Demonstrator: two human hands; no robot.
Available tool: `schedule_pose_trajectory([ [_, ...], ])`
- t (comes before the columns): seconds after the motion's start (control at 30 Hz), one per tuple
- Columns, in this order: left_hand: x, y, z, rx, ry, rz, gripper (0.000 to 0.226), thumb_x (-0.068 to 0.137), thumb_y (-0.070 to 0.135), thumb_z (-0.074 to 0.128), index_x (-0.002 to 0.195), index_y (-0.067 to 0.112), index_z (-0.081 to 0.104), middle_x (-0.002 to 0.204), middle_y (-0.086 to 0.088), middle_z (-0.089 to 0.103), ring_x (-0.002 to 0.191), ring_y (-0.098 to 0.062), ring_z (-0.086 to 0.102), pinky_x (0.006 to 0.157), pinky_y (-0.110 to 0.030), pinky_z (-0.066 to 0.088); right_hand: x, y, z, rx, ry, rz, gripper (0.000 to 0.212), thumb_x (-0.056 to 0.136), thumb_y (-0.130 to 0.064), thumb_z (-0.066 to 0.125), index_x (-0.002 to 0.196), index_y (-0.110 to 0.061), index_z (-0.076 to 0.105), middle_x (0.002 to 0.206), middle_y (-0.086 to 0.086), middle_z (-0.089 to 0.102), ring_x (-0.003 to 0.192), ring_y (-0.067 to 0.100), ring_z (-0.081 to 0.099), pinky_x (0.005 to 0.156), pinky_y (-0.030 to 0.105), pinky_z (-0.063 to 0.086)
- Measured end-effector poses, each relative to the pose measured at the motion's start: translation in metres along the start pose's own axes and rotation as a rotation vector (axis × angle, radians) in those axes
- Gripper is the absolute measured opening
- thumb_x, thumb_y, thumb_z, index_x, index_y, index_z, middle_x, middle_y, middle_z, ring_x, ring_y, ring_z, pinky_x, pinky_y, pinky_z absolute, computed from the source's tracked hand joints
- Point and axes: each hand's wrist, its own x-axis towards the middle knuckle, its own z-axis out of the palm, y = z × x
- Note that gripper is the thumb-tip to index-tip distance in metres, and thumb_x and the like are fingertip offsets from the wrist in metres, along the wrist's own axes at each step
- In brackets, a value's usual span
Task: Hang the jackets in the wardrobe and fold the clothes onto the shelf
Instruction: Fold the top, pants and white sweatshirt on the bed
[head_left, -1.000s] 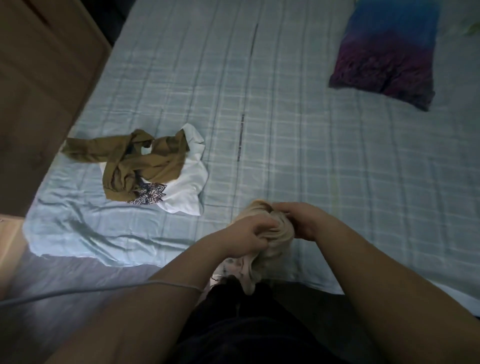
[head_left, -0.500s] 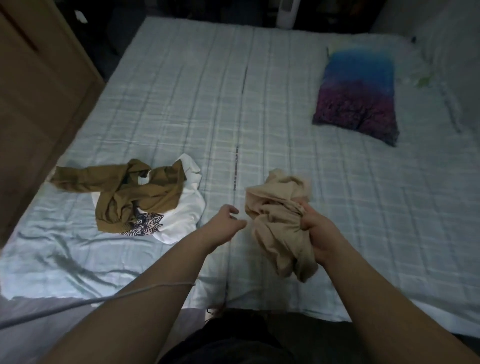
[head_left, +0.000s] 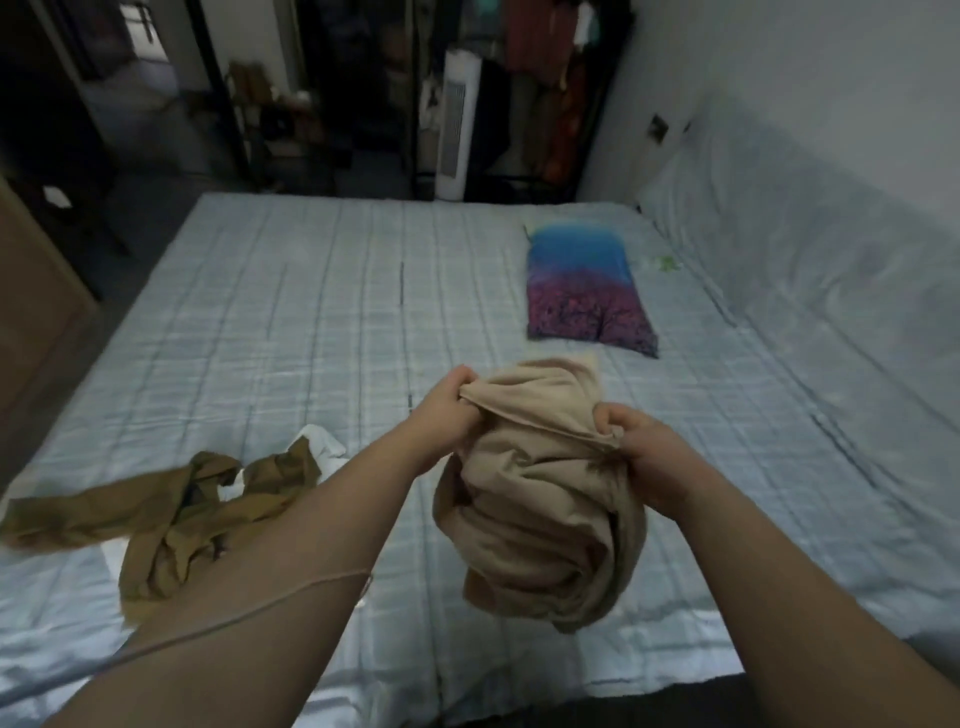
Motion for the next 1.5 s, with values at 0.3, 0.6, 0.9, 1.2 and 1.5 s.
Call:
schedule_pose_trajectory([
  [0.3, -0.007, 0.130, -0.076, 0.135, 0.228, 0.363, 0.024, 0.087, 0.014, 0.069, 0.100, 0.031, 0.059, 0.095, 0.001, 0.067, 0.086, -0.015, 0.065, 0.075, -0.030, 0.054, 0.013, -0.050, 0.026, -0.529, 0.286, -0.123, 0.020, 0.063, -0.019, 0.060, 0.081, -0.022, 0.053, 0.076, 0.003, 0.051, 0.076, 0.020, 0.048, 0.067, 0.034, 0.036],
  [0.6, -0.022, 0.241, -0.095, 0.503, 0.229, 0.595, 0.019, 0.087, 0.021, 0.069, 0.104, 0.023, 0.061, 0.091, 0.006, 0.066, 0.083, -0.008, 0.060, 0.070, -0.025, 0.049, 0.030, -0.141, 0.106, -0.542, 0.092, -0.351, 0.099, 0.075, -0.046, 0.081, 0.151, -0.038, 0.019, 0.134, -0.007, 0.050, 0.120, 0.013, 0.053, 0.093, 0.029, 0.048],
  [0.9, -0.042, 0.255, -0.125, 0.635, 0.112, 0.567, 0.041, 0.083, 0.023, 0.077, 0.116, 0.034, 0.055, 0.097, 0.009, 0.064, 0.082, -0.006, 0.066, 0.068, -0.020, 0.054, 0.052, -0.204, 0.132, -0.065, 0.146, -0.567, 0.038, 0.092, -0.003, 0.047, 0.122, -0.020, 0.062, 0.112, 0.016, 0.069, 0.108, 0.035, 0.066, 0.088, 0.049, 0.057],
  [1.2, -0.026, 0.203, -0.137, 0.337, -0.172, 0.148, 0.060, 0.079, 0.032, 0.080, 0.132, 0.032, 0.051, 0.130, 0.002, 0.058, 0.117, -0.018, 0.060, 0.104, -0.048, 0.049, 0.053, -0.223, 0.126, 0.414, -0.121, -0.624, 0.047, 0.101, 0.004, 0.034, 0.129, -0.025, 0.057, 0.107, 0.015, 0.072, 0.097, 0.028, 0.070, 0.079, 0.043, 0.056],
  [1.5, -0.008, 0.156, -0.091, 0.488, -0.413, -0.046, 0.037, 0.079, 0.029, 0.071, 0.114, 0.028, 0.062, 0.113, -0.002, 0.067, 0.092, -0.017, 0.062, 0.083, -0.034, 0.050, 0.048, -0.214, 0.101, 0.435, -0.174, -0.626, 0.052, 0.100, 0.005, 0.035, 0.140, -0.024, 0.050, 0.120, 0.015, 0.064, 0.106, 0.026, 0.065, 0.087, 0.039, 0.056],
])
